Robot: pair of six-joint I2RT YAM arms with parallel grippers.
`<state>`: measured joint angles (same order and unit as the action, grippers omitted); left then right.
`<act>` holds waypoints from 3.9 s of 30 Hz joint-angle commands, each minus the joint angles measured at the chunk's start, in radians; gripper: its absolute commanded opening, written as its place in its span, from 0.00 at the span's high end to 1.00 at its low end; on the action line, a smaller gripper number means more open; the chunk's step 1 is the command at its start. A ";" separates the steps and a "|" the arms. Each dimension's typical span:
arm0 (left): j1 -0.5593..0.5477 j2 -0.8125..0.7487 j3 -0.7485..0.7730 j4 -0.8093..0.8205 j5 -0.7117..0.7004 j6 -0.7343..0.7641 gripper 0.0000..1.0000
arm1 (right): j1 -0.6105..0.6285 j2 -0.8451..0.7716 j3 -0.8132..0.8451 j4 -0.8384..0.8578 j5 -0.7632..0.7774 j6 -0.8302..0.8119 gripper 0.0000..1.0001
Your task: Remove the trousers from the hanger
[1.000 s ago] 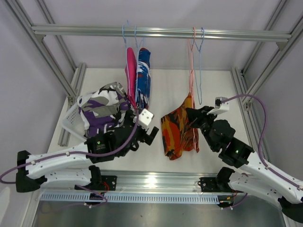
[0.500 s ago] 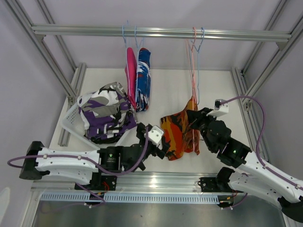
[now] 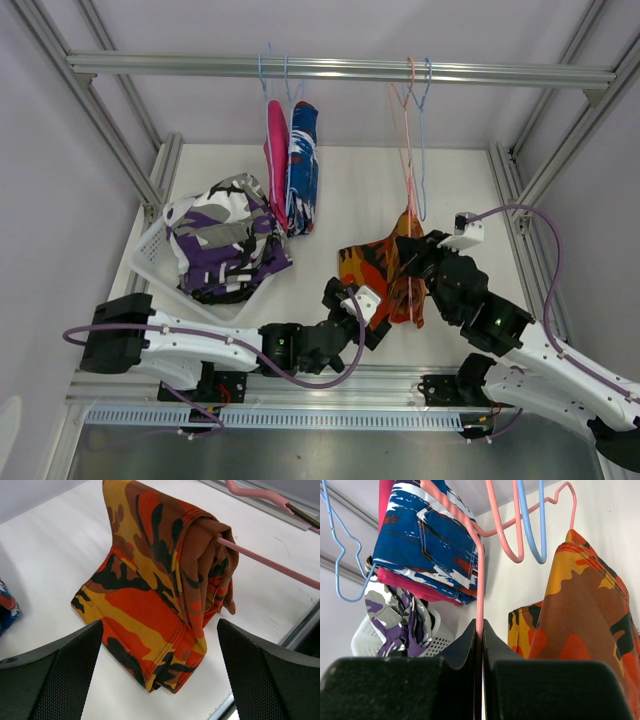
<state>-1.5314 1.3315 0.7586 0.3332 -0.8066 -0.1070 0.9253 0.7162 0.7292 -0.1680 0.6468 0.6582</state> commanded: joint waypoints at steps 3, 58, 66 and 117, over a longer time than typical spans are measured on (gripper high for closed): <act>-0.006 0.058 0.004 0.184 0.030 -0.025 0.01 | -0.002 -0.023 0.050 0.050 0.007 0.038 1.00; 0.206 0.356 0.157 0.481 0.152 0.044 0.39 | -0.008 -0.044 -0.037 0.009 -0.090 0.078 1.00; 0.206 0.345 0.127 0.607 0.127 0.066 0.48 | -0.022 -0.035 -0.065 0.030 -0.145 0.136 1.00; 0.206 -0.178 0.259 0.297 0.083 0.400 0.99 | -0.106 -0.026 -0.168 0.044 -0.197 0.141 1.00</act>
<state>-1.3186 1.2610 0.9451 0.4915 -0.7048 0.2459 0.8227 0.6945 0.5644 -0.1196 0.4397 0.8150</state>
